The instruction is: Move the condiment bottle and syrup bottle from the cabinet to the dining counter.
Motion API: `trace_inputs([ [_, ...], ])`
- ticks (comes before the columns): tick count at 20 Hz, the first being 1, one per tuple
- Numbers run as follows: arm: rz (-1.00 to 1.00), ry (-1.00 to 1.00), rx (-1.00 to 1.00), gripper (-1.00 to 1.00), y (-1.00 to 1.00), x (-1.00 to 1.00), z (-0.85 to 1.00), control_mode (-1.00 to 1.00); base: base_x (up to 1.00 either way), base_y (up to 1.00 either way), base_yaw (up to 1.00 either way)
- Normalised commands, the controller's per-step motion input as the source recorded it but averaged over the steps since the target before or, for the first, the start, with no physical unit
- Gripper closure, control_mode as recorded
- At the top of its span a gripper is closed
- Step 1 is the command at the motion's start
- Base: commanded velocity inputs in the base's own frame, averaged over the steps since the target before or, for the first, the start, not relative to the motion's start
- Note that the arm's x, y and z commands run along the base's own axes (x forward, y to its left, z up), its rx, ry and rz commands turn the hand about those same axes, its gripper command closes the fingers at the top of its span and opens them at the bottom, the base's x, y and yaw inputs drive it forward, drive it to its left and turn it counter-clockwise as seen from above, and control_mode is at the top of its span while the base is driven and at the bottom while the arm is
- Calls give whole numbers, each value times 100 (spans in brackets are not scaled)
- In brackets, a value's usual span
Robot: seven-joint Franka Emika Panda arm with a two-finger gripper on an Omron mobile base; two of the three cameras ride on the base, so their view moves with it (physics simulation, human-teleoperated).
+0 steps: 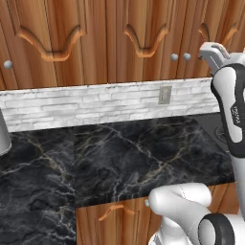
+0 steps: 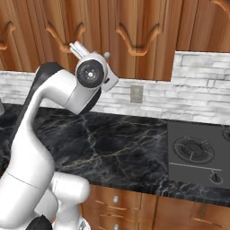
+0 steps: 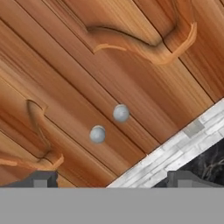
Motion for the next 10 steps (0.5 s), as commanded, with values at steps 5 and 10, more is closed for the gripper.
trace_inputs([
  [5, 0, 0, 1, -100, 0, 34, 0, -100, 0, 0, 0],
  [10, 0, 0, 2, -100, 0, 44, 0, -100, 0, 0, 0],
])
